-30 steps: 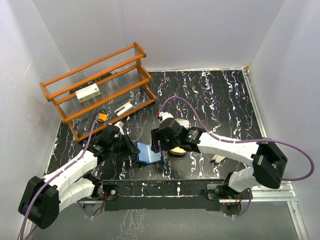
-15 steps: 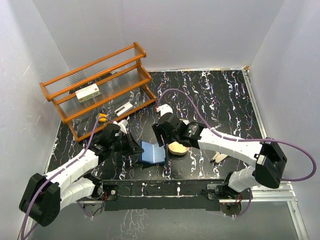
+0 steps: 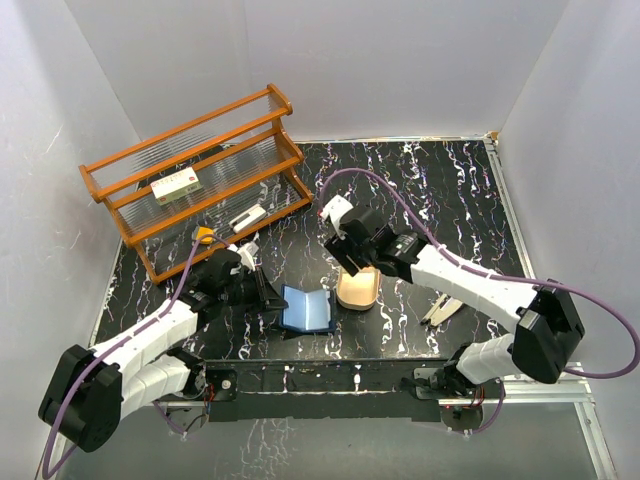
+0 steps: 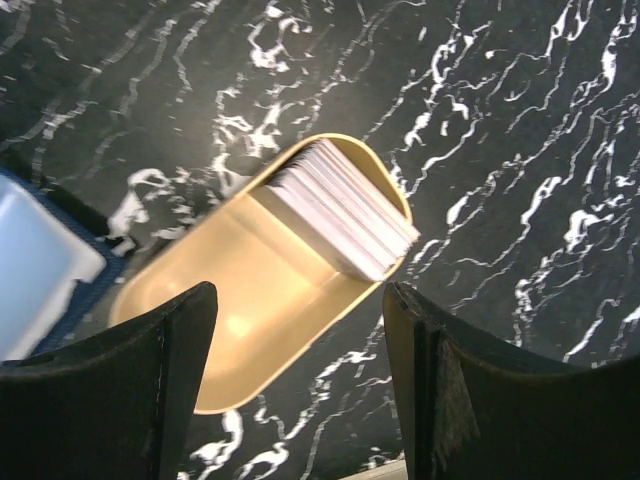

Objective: Put the credit cards into the card holder
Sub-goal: Open the card holder at the center of the board, then pick up the credit card from the storage box, then insert the credit card into the card holder.

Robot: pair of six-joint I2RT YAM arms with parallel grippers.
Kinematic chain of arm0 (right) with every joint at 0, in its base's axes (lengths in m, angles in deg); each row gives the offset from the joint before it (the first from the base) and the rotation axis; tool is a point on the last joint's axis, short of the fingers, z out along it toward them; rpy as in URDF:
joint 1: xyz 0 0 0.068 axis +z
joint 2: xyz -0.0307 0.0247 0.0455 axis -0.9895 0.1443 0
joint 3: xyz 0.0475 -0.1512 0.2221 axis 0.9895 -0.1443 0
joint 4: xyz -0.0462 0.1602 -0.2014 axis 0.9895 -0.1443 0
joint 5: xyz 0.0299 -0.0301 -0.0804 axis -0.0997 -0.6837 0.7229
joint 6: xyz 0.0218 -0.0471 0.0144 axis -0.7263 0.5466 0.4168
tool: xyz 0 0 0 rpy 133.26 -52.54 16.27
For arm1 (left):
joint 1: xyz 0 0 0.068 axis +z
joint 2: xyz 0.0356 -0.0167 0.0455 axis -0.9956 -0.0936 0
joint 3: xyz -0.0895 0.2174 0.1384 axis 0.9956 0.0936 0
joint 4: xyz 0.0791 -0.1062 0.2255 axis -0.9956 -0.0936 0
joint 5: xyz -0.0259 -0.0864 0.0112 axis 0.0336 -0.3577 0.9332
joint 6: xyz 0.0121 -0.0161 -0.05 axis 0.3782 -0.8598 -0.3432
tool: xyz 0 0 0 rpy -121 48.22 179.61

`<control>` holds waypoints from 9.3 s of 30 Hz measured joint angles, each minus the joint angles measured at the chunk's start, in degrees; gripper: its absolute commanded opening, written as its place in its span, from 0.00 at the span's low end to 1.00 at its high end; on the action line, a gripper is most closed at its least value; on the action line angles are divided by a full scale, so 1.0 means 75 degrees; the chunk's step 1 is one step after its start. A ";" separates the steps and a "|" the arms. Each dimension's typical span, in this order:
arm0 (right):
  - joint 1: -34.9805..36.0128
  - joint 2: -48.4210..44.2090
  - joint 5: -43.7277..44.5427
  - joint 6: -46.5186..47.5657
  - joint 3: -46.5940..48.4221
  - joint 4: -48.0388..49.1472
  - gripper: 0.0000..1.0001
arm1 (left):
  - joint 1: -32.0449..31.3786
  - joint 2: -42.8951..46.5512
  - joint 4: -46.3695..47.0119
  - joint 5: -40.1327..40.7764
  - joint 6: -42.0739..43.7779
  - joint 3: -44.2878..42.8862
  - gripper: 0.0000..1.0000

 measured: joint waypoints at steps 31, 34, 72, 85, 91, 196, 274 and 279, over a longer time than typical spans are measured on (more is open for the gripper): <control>-0.0781 0.1448 0.0262 0.3654 -0.1142 0.2372 0.58 | 0.0000 0.0402 0.0146 0.0061 -0.0189 0.0586 0.00; -0.0766 0.1463 0.0344 0.3698 -0.1142 0.2398 0.55 | 0.0000 0.0367 0.0143 0.0064 -0.0189 0.0586 0.00; -0.0787 0.1533 -0.0268 0.3462 -0.0507 0.1032 0.00 | 0.0000 0.0417 0.0082 0.0093 -0.0268 0.0697 0.00; -0.0790 0.1122 -0.0603 0.2798 -0.0286 0.0227 0.00 | 0.0000 0.0501 -0.0041 0.0192 -0.0382 0.0697 0.00; -0.0787 0.0965 -0.0609 0.2072 0.0181 -0.0341 0.00 | 0.0000 0.0501 -0.0035 0.0280 -0.0463 0.0697 0.00; 0.0230 0.1215 -0.4348 -0.7475 -0.1769 0.3040 0.00 | 0.0000 0.0930 -0.1489 0.1929 -0.0740 0.0615 0.00; 0.0615 0.2474 -0.4261 -0.7402 -0.1515 0.3214 0.14 | 0.0000 0.0720 -0.1489 0.2055 -0.0833 0.0819 0.00; 0.0632 0.2541 -0.4266 -0.7402 -0.1463 0.3229 0.17 | 0.0000 0.0720 -0.1486 0.2049 -0.0860 0.0819 0.00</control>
